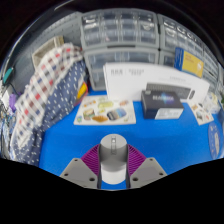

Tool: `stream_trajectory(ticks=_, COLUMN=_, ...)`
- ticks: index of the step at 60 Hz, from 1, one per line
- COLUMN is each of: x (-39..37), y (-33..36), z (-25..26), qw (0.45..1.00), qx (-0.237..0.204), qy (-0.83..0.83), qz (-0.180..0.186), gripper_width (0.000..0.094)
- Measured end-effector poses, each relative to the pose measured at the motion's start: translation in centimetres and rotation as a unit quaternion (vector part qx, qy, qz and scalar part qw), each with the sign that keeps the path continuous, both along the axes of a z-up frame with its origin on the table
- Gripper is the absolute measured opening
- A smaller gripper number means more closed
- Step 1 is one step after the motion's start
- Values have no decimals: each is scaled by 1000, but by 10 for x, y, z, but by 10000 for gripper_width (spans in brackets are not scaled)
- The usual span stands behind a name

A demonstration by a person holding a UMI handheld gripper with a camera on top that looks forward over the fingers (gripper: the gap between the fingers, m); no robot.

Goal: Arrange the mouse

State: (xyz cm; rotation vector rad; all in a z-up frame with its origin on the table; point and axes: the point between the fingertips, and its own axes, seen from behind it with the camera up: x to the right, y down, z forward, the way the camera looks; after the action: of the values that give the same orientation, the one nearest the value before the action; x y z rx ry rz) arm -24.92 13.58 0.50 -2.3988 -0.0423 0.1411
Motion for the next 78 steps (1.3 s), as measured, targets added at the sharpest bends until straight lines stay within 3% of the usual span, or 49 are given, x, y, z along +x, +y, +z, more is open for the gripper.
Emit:
stream_trajectory(ticks=11, x=82, y=18, z=142, qw=992, qx=121, qy=-9, qz=32, gripper_width=337)
stream_trajectory(ticks=19, x=198, y=17, z=228, qw=981, qx=189, qy=-40, qz=15, gripper_width=334)
stream_trajectory(ticks=26, x=308, y=13, z=252, qw=975, qx=207, qy=-76, qz=-11, gripper_width=336)
stream_trajectory(ticks=33, x=403, y=6, z=220, qw=979, qx=176, qy=-95, qz=-38, gripper_width=335)
stream_trajectory(ticks=40, x=463, y=-4, z=148, qw=988, qx=112, qy=-94, qz=-51, gripper_width=332)
stream_trajectory(ticks=59, x=489, y=-36, z=-15, qw=998, qx=-33, qy=-44, qz=-39, gripper_width=351)
stream_trajectory(ticks=64, x=490, y=-34, z=-13, qw=998, qx=-16, qy=-37, qz=-51, gripper_width=365)
stream_trajectory(ticks=78, x=492, y=-34, z=-14, qw=997, qx=-37, qy=-53, qz=-46, gripper_width=493)
